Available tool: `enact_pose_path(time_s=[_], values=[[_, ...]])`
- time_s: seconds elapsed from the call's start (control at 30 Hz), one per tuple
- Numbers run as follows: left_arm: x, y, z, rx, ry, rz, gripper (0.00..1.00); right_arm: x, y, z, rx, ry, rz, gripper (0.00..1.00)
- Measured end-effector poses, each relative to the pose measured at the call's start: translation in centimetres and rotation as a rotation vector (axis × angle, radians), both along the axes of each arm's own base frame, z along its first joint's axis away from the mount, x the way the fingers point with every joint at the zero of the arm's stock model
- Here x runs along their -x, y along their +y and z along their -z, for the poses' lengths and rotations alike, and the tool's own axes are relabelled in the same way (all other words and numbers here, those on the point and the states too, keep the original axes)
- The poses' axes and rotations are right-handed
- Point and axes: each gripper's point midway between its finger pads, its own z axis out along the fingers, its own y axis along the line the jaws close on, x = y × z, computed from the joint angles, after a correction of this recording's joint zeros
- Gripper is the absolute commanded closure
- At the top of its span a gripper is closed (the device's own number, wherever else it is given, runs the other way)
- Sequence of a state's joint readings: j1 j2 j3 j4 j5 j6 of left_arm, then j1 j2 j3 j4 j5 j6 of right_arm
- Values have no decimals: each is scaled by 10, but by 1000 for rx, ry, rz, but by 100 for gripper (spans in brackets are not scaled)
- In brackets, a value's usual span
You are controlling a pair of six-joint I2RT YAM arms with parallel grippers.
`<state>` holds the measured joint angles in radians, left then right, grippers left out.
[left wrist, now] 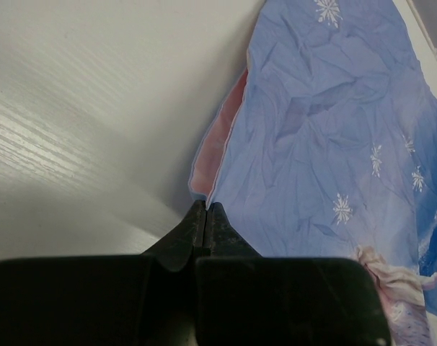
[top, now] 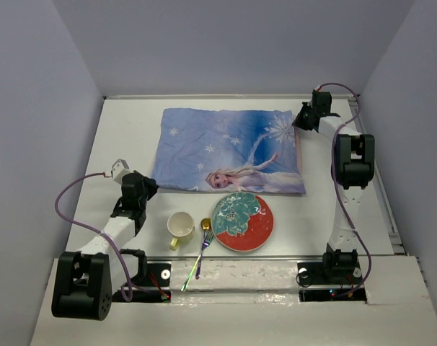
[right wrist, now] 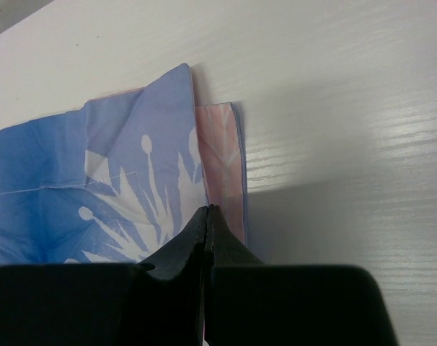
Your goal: Set the dinner table for one person
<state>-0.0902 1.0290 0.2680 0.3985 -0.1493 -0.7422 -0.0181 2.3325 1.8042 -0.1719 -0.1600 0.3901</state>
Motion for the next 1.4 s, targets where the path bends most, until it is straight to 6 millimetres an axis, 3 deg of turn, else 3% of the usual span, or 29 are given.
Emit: enact_pose_path(time_s=[0.53, 1.03, 1.07, 1.1, 1.2, 1.3, 1.4], values=[[0, 3, -2, -9, -4, -17, 100, -3, -18, 1, 125, -13, 12, 100], [1, 4, -2, -10, -3, -17, 100, -22, -29, -32, 221, -91, 17, 100], [2, 3, -2, -9, -4, -17, 100, -23, -29, -34, 221, -95, 17, 98], [3, 4, 0, -10, -2, -17, 100, -24, -29, -35, 221, -96, 17, 85], [7, 3, 4, -9, 9, -16, 100, -23, -29, -35, 216, -92, 21, 62], [9, 4, 4, -8, 15, -19, 100, -21, -28, -34, 205, -86, 25, 54], [11, 4, 2, 1, 5, -23, 100, -11, -24, -37, 175, -74, 30, 53]])
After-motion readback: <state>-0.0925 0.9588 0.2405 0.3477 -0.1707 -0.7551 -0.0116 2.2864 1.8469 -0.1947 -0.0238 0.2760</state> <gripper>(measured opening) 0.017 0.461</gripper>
